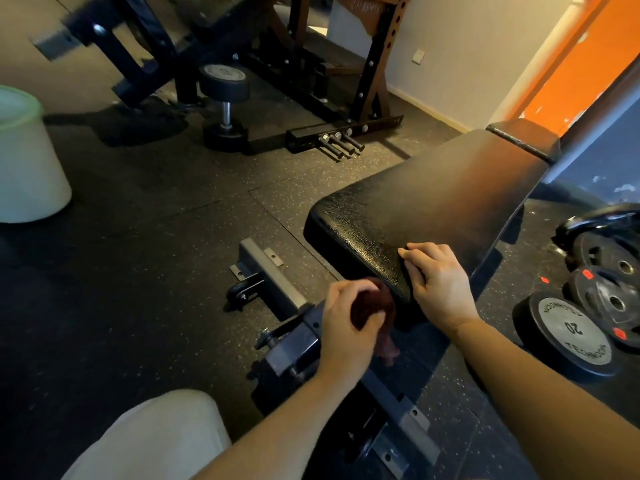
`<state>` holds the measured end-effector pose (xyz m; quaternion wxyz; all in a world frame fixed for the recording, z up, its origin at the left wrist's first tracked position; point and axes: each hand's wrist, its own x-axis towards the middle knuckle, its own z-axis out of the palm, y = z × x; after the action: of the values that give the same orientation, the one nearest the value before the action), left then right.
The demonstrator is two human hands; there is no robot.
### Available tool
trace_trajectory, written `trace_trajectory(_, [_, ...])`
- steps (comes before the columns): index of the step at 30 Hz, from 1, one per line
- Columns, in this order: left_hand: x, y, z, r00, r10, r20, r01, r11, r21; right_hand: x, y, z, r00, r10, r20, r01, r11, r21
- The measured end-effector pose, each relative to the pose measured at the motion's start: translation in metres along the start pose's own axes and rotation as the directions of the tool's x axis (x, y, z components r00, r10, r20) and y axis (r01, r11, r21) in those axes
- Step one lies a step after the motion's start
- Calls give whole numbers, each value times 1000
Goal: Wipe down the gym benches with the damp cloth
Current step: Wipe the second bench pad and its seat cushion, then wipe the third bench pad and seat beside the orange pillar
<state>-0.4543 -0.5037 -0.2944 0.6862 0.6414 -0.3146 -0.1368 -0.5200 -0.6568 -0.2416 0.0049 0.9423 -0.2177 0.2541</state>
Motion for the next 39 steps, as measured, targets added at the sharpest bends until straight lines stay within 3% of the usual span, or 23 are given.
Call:
trace_trajectory(2, [12, -5, -14, 990, -64, -123, 62, 998, -20, 7, -2, -5, 999, -14, 30, 15, 999, -36])
trace_trajectory(5, [68, -2, -52, 909, -201, -366, 188, 980, -72, 27, -14, -7, 1000, -31, 4, 31, 999, -31])
trace_trajectory(10, [107, -11, -66, 961, -207, -182, 211, 977, 2, 73, -52, 24, 992, -122, 43, 121, 993, 13])
trace_trajectory(16, [75, -29, -56, 985, -123, -121, 128, 991, 26, 78, -56, 48, 982, -188, -16, 186, 979, -79])
trace_trajectory(19, [66, -11, -56, 969, -248, -9, 249, 967, 63, 77, -55, 47, 982, -189, -28, 185, 977, -103])
trace_trajectory(21, [69, 13, -62, 925, -379, 32, 380, 925, -31, 76, -58, 43, 986, -165, -7, 163, 979, -124])
trace_trajectory(25, [75, 74, -96, 824, -559, -91, 537, 823, -185, 83, -70, 28, 983, -98, 154, 124, 978, -166])
trace_trajectory(26, [75, 90, -108, 812, -572, -117, 546, 815, -191, 88, -80, 18, 981, -7, 194, 34, 990, -140])
trace_trajectory(28, [76, 121, -137, 801, -576, -160, 546, 814, -197, 104, -114, -7, 928, 251, 275, -286, 954, 94])
trace_trajectory(30, [74, 151, -165, 774, -611, -164, 573, 787, -229, 117, -158, -43, 806, 393, 442, -580, 671, 462])
trace_trajectory(32, [76, 186, -190, 761, -628, -164, 582, 772, -255, 128, -199, -84, 757, 316, 573, -654, 336, 678])
trace_trajectory(33, [75, 205, -200, 761, -626, -170, 577, 773, -263, 133, -215, -104, 762, 233, 605, -648, 273, 711])
trace_trajectory(36, [78, 274, -230, 795, -588, -149, 541, 798, -266, 153, -255, -157, 779, 12, 627, -589, 357, 725])
trace_trajectory(39, [85, 337, -263, 831, -536, -149, 513, 842, -167, 180, -282, -204, 803, -8, 596, -527, 459, 715])
